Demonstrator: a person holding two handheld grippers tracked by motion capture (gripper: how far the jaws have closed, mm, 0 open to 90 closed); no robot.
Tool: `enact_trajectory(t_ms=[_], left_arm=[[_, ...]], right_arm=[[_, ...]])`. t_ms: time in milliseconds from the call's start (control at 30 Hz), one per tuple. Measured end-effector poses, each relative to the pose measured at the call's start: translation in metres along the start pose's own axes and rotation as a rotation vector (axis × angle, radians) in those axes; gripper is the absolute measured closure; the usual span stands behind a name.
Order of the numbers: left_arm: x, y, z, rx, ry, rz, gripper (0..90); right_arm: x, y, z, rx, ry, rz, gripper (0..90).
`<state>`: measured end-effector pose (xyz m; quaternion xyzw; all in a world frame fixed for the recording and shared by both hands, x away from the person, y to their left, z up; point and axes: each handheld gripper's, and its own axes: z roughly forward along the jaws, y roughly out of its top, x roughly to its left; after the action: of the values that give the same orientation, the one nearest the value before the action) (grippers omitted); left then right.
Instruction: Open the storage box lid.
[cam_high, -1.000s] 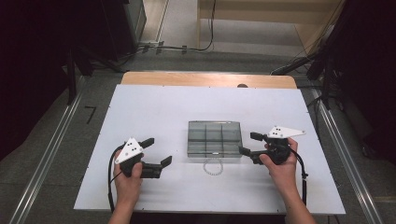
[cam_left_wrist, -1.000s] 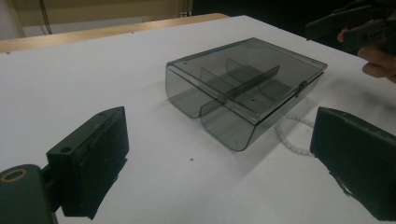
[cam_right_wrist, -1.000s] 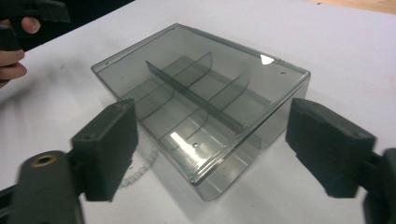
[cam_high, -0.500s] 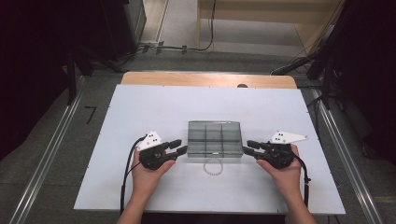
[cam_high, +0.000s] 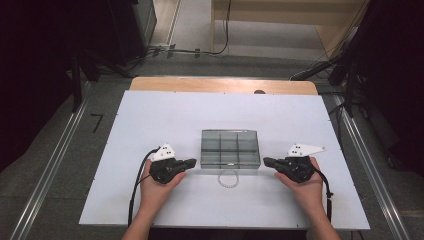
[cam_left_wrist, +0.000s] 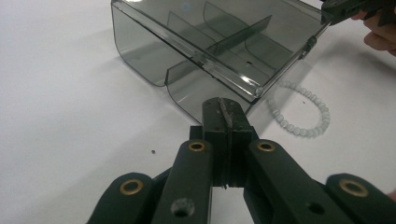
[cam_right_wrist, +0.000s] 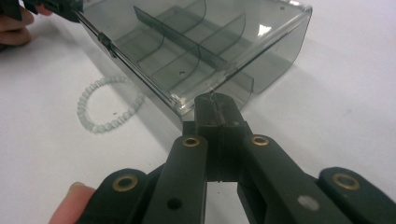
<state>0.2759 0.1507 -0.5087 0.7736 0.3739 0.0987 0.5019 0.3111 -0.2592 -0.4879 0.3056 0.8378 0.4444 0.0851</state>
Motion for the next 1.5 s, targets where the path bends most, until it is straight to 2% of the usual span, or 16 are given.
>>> enact_trajectory(t_ms=[133, 400, 700, 800, 867, 1067, 1300, 1500], left_arm=[[-0.003, 0.000, 0.003, 0.017, 0.005, 0.019, 89.9], [-0.006, 0.001, 0.008, 0.038, -0.006, 0.030, 90.0], [-0.005, 0.003, 0.008, 0.041, -0.028, 0.039, 90.0], [-0.005, 0.004, 0.006, 0.018, -0.051, 0.041, 90.0], [-0.006, 0.006, 0.005, 0.019, -0.047, 0.055, 90.0], [-0.006, 0.006, 0.004, 0.000, -0.060, 0.047, 90.0], [-0.009, 0.008, 0.003, -0.050, -0.053, 0.043, 90.0], [-0.011, 0.010, 0.000, -0.088, -0.053, 0.061, 90.0]], right_arm=[[0.001, -0.001, 0.005, 0.031, 0.011, -0.032, 87.7], [0.003, -0.002, 0.008, 0.047, 0.014, -0.044, 87.7], [0.002, 0.000, 0.007, 0.030, 0.022, -0.055, 87.8], [0.002, 0.000, 0.007, 0.031, 0.023, -0.057, 87.8], [0.002, 0.000, 0.006, 0.027, 0.025, -0.057, 87.8], [0.003, 0.003, 0.006, 0.020, 0.025, -0.068, 87.8], [0.005, 0.008, 0.004, 0.000, 0.029, -0.067, 87.8], [0.008, 0.012, 0.002, -0.028, 0.040, -0.065, 87.8]])
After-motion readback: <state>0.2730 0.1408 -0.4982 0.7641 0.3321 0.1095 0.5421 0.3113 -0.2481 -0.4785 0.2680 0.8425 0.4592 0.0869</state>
